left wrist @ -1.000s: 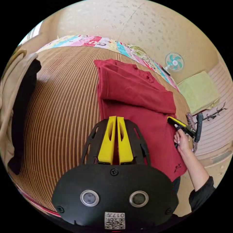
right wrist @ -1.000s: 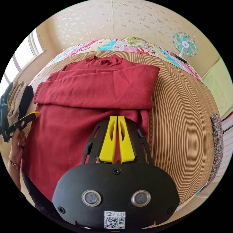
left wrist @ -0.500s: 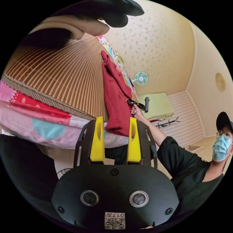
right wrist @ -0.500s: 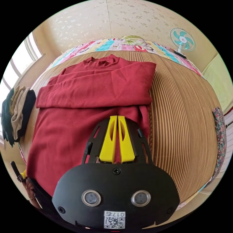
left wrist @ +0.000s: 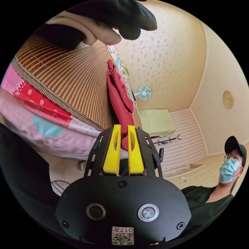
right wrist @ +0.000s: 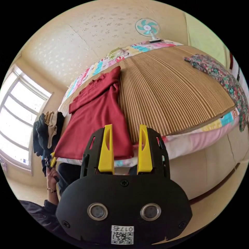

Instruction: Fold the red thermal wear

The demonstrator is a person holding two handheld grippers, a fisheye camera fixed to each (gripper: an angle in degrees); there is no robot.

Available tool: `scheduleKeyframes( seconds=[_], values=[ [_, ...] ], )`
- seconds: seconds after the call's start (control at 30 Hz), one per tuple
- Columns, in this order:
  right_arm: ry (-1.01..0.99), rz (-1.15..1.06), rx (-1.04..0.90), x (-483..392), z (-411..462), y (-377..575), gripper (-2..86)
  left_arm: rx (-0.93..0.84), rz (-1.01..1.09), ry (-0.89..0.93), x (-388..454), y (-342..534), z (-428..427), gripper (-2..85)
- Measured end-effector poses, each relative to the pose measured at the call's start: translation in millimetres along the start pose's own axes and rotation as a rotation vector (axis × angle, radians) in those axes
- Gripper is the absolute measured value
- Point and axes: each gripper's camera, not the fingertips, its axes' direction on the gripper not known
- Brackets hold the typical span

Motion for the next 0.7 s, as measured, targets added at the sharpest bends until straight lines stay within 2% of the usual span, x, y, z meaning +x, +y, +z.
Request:
scheduleKeyframes(
  seconds=[0.03, 0.1, 0.13, 0.2, 0.23, 0.33, 0.47, 0.57, 0.63, 0.7],
  values=[
    [-0.05, 0.025, -0.068, 18, 9, 5, 9.2, -0.003, 0.01, -0.001, 1, 2, -1, 5.0],
    [-0.08, 0.037, -0.027, 33, 1, 13, 9.7, -0.002, 0.015, 0.018, 2, 5, -4, 5.0],
    [-0.129, 0.026, -0.078, 38, -4, 11, 9.6, 0.001, 0.023, 0.04, 4, 7, -7, 5.0],
    [-0.26, 0.014, -0.164, 43, -10, 10, 28.3, 0.019, 0.057, 0.071, 12, 12, -15, 5.0],
    [-0.389, -0.012, -0.164, 46, -24, 14, 38.0, 0.037, 0.091, 0.092, 21, 16, -24, 4.9],
    [-0.799, -0.123, 0.025, 56, -92, 32, 39.8, 0.089, 0.209, 0.143, 52, 30, -57, 4.9],
    [-1.121, -0.347, 0.342, 62, -196, 66, 28.3, 0.231, 0.416, 0.284, 105, 63, -115, 4.9],
    [-1.253, -0.39, 0.461, 69, -231, 72, 21.2, 0.279, 0.483, 0.299, 130, 80, -134, 4.9],
    [-1.244, -0.345, 0.498, 73, -234, 65, 17.2, 0.304, 0.453, 0.206, 135, 86, -127, 5.0],
    [-1.138, -0.26, 0.489, 74, -226, 46, 13.3, 0.321, 0.398, 0.098, 131, 83, -107, 5.0]
  ],
)
